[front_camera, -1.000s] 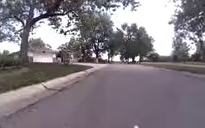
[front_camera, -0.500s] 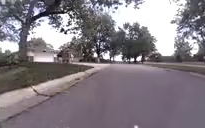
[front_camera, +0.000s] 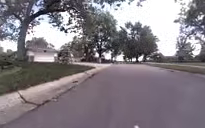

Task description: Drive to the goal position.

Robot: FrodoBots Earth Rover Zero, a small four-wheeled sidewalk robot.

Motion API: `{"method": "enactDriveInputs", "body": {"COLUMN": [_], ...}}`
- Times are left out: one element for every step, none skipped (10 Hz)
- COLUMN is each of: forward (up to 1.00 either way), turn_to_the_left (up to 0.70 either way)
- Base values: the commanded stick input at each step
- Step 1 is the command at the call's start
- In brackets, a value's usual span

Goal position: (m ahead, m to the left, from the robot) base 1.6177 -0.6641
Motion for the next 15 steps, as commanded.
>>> {"method": "enactDriveInputs", "body": {"forward": [0.85, 0.85, 0.85, 0.85, 0.85, 0.85, 0.85, 0.85, 0.85, 0.85, 0.85, 0.85, 0.85, 0.85, 0.85], "turn_to_the_left": [-0.30, -0.34, -0.34, -0.20, 0.00, 0.00, 0.00, 0.00, 0.00, 0.00, 0.00, 0.00, 0.00, 0.00, 0.00]}}
